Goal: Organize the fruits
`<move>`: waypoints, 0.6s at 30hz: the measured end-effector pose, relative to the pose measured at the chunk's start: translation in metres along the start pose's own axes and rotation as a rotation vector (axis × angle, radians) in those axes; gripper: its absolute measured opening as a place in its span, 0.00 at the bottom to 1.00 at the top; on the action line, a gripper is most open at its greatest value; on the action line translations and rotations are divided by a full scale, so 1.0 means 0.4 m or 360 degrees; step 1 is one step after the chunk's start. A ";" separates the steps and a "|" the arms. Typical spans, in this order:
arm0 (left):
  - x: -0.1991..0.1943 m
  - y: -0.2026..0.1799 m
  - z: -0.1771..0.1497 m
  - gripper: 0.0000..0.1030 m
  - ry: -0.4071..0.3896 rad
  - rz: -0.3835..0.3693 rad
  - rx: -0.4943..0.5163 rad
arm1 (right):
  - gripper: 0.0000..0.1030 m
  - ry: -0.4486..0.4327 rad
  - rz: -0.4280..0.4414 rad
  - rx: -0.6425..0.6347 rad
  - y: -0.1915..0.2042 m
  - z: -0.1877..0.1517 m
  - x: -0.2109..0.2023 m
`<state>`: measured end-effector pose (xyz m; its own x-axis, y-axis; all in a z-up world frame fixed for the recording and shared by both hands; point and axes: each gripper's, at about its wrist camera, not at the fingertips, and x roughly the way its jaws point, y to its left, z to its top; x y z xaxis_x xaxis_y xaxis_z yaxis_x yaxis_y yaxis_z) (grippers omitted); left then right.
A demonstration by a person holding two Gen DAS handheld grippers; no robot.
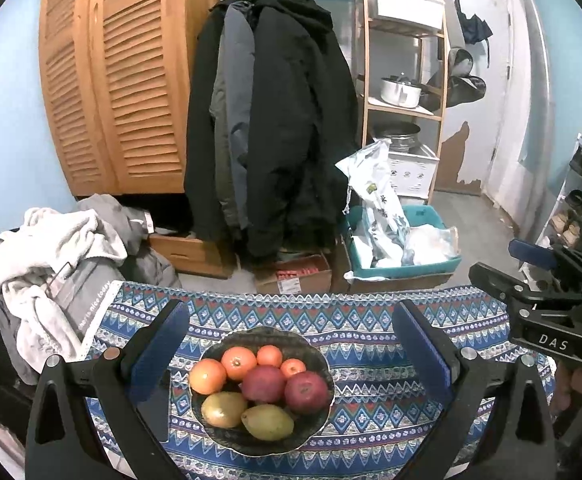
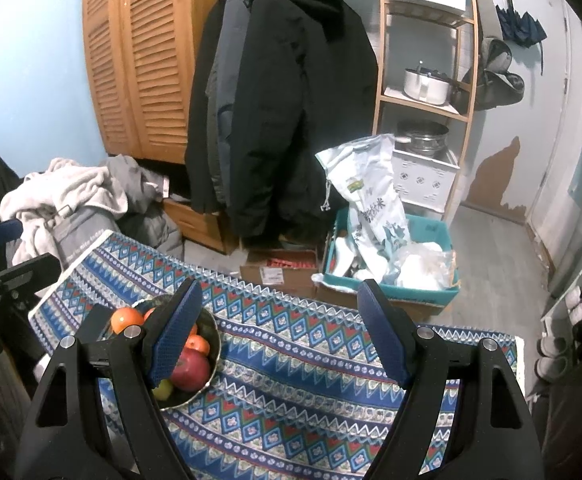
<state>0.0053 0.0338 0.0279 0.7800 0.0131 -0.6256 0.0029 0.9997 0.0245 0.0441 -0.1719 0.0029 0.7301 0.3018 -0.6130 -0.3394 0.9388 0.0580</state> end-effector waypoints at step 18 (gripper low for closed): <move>-0.006 0.002 0.006 0.99 0.0003 0.0015 -0.0021 | 0.76 -0.0004 -0.0001 -0.0002 -0.002 0.001 -0.003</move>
<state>0.0047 0.0343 0.0312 0.7788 0.0228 -0.6268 -0.0130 0.9997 0.0203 0.0436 -0.1728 0.0040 0.7317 0.3019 -0.6111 -0.3398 0.9388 0.0570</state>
